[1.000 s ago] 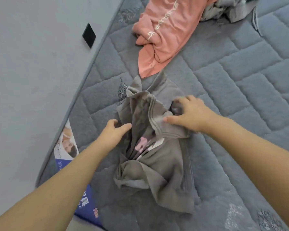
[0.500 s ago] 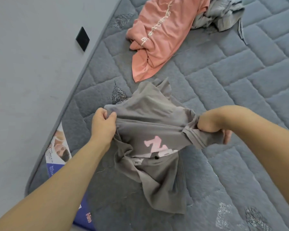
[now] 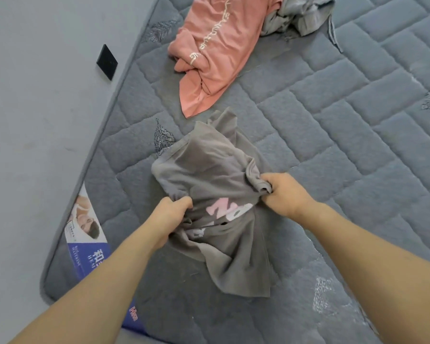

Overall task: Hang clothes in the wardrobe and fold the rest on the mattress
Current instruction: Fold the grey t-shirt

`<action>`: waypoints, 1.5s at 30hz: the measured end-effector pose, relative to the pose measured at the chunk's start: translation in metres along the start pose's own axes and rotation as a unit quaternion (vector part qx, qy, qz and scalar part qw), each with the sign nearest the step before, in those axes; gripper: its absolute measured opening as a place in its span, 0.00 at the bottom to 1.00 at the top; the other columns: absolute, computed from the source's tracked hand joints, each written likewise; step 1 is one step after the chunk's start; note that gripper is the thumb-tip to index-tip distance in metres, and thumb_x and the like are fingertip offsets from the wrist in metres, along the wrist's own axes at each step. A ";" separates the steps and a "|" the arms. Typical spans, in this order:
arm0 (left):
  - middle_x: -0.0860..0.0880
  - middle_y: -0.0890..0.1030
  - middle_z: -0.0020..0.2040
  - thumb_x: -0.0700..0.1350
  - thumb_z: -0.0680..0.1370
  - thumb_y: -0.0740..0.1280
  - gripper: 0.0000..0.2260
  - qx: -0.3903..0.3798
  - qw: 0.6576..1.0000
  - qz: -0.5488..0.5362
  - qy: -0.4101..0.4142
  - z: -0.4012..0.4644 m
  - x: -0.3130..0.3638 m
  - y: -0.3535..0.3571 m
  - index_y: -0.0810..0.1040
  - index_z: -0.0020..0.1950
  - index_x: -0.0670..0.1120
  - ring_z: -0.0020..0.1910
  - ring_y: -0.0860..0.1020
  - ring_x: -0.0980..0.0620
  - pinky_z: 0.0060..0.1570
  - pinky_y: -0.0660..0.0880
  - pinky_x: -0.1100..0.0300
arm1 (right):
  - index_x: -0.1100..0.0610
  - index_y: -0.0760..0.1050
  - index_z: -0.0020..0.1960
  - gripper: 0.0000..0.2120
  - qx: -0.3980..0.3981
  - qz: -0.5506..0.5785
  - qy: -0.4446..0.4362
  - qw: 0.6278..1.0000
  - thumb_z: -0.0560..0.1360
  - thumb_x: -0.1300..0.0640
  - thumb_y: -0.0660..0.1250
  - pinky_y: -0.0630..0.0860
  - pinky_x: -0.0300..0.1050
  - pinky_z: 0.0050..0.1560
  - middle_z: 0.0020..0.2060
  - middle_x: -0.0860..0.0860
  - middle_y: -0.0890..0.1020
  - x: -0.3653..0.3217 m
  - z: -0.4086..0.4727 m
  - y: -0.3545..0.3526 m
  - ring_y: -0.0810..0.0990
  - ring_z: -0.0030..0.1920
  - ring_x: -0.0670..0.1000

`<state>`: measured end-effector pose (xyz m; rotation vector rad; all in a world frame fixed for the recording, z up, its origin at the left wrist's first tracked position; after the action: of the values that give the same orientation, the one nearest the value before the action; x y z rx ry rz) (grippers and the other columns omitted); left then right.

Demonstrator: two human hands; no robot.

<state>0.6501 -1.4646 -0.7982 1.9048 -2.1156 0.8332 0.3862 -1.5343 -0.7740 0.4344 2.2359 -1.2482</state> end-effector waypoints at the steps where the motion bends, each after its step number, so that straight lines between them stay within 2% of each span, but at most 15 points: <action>1: 0.42 0.80 0.41 0.44 0.75 0.68 0.09 -0.001 1.000 -0.003 0.002 -0.001 -0.003 0.005 0.77 0.50 0.39 0.31 0.79 0.50 0.31 0.74 0.61 | 0.51 0.71 0.33 0.11 -0.040 0.029 0.037 0.998 0.68 0.66 0.64 0.69 0.38 0.32 0.29 0.45 0.78 0.009 -0.008 0.005 0.77 0.37 0.53; 6: 0.40 0.83 0.57 0.43 0.80 0.67 0.12 -0.146 0.987 0.021 0.062 -0.035 0.007 0.110 0.78 0.62 0.41 0.55 0.81 0.42 0.61 0.77 0.44 | 0.56 0.78 0.51 0.11 -0.310 -0.263 0.243 0.880 0.71 0.58 0.62 0.75 0.42 0.49 0.54 0.57 0.83 0.101 -0.102 -0.021 0.81 0.54 0.58; 9: 0.43 0.81 0.61 0.46 0.82 0.66 0.13 -0.265 0.962 0.000 0.065 -0.081 0.021 0.208 0.74 0.65 0.45 0.59 0.80 0.43 0.63 0.75 0.42 | 0.56 0.80 0.45 0.09 -0.412 -0.371 0.314 0.771 0.68 0.57 0.64 0.76 0.43 0.50 0.46 0.54 0.82 0.157 -0.171 -0.080 0.80 0.49 0.56; 11: 0.45 0.81 0.62 0.46 0.82 0.65 0.13 -0.298 0.950 -0.039 0.086 -0.101 0.034 0.242 0.74 0.67 0.47 0.60 0.80 0.45 0.64 0.75 0.45 | 0.57 0.77 0.42 0.05 -0.362 -0.331 0.367 0.790 0.69 0.58 0.63 0.77 0.45 0.52 0.46 0.56 0.81 0.175 -0.193 -0.114 0.80 0.48 0.57; 13: 0.46 0.77 0.69 0.48 0.81 0.67 0.23 -0.261 0.958 -0.063 0.102 -0.097 0.049 0.230 0.68 0.74 0.44 0.64 0.77 0.46 0.67 0.73 0.45 | 0.57 0.74 0.46 0.04 -0.179 -0.214 0.373 0.885 0.72 0.59 0.63 0.73 0.44 0.50 0.53 0.60 0.81 0.170 -0.181 -0.139 0.79 0.53 0.59; 16: 0.46 0.77 0.67 0.49 0.81 0.66 0.16 -0.087 0.976 -0.112 0.166 -0.069 0.069 0.135 0.73 0.67 0.47 0.61 0.79 0.49 0.64 0.75 0.49 | 0.58 0.72 0.53 0.11 0.163 -0.028 0.236 0.958 0.71 0.63 0.62 0.70 0.46 0.48 0.54 0.59 0.79 0.119 -0.135 -0.158 0.76 0.55 0.60; 18: 0.44 0.79 0.65 0.46 0.83 0.62 0.10 0.086 0.968 -0.111 0.206 -0.054 0.064 0.047 0.75 0.64 0.47 0.61 0.79 0.48 0.64 0.74 0.52 | 0.56 0.72 0.60 0.19 0.243 0.025 0.143 0.959 0.70 0.65 0.61 0.69 0.47 0.51 0.56 0.58 0.78 0.077 -0.108 -0.145 0.75 0.57 0.59; 24: 0.35 0.65 0.71 0.38 0.73 0.64 0.28 0.326 0.936 0.129 -0.037 -0.039 -0.022 -0.080 0.61 0.72 0.44 0.69 0.66 0.35 0.71 0.64 0.45 | 0.53 0.58 0.76 0.32 0.100 -0.128 0.183 0.970 0.75 0.48 0.63 0.61 0.58 0.70 0.70 0.57 0.70 0.054 -0.051 -0.051 0.68 0.70 0.60; 27: 0.36 0.63 0.71 0.39 0.71 0.66 0.31 0.340 0.874 0.300 0.175 -0.042 0.027 -0.049 0.62 0.73 0.43 0.70 0.63 0.34 0.70 0.59 0.43 | 0.53 0.56 0.76 0.39 0.046 -0.171 0.208 0.962 0.72 0.38 0.66 0.57 0.61 0.72 0.70 0.55 0.70 0.073 -0.044 -0.028 0.67 0.71 0.58; 29: 0.38 0.61 0.73 0.40 0.73 0.65 0.32 0.263 0.848 0.364 0.281 -0.027 0.060 -0.004 0.60 0.76 0.45 0.69 0.61 0.36 0.70 0.58 0.44 | 0.54 0.68 0.67 0.29 0.054 -0.181 0.197 0.962 0.74 0.38 0.65 0.61 0.57 0.70 0.64 0.56 0.75 0.078 -0.038 -0.034 0.72 0.67 0.58; 32: 0.42 0.56 0.76 0.44 0.73 0.66 0.36 0.173 0.825 0.454 0.289 0.008 0.104 0.046 0.54 0.79 0.53 0.69 0.61 0.37 0.69 0.60 0.44 | 0.54 0.79 0.56 0.15 -0.048 0.033 0.232 0.971 0.75 0.46 0.70 0.74 0.50 0.60 0.54 0.53 0.83 0.088 -0.037 -0.035 0.80 0.57 0.56; 35: 0.42 0.65 0.73 0.45 0.75 0.63 0.28 0.140 0.724 0.611 0.290 0.035 0.132 0.067 0.62 0.75 0.54 0.69 0.64 0.38 0.69 0.59 0.43 | 0.58 0.82 0.53 0.11 -0.217 0.147 0.343 0.902 0.74 0.54 0.72 0.83 0.52 0.46 0.45 0.55 0.86 0.084 -0.058 -0.034 0.84 0.45 0.57; 38: 0.43 0.78 0.62 0.42 0.76 0.59 0.15 0.159 0.624 0.691 0.327 0.046 0.166 0.068 0.73 0.62 0.50 0.63 0.70 0.40 0.65 0.59 0.43 | 0.62 0.78 0.51 0.07 0.062 0.053 0.315 0.946 0.74 0.61 0.67 0.77 0.53 0.44 0.46 0.60 0.82 0.091 -0.033 -0.103 0.81 0.49 0.61; 41: 0.40 0.76 0.61 0.42 0.76 0.59 0.14 0.260 0.736 0.534 0.325 0.042 0.209 0.044 0.73 0.60 0.47 0.62 0.72 0.38 0.63 0.62 0.43 | 0.58 0.70 0.62 0.17 0.290 0.067 0.270 0.916 0.73 0.62 0.61 0.71 0.52 0.52 0.58 0.60 0.74 0.087 -0.023 -0.144 0.74 0.58 0.62; 45: 0.38 0.68 0.66 0.42 0.74 0.61 0.22 0.322 0.803 0.370 0.338 0.009 0.206 0.043 0.67 0.69 0.44 0.64 0.68 0.36 0.63 0.64 0.42 | 0.56 0.57 0.75 0.37 0.196 0.107 0.381 0.897 0.72 0.48 0.69 0.65 0.56 0.68 0.71 0.60 0.64 0.111 -0.024 -0.091 0.66 0.70 0.64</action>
<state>0.5765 -1.6456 -0.7185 0.5792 -2.1595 2.2042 0.2434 -1.5594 -0.7676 1.5066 2.4070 -1.5913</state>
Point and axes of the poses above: each hand's wrist, its own z-axis towards the middle knuckle, its own y-axis out of the palm, x = y × z, the point moved 7 cm from there along z, towards the middle knuckle
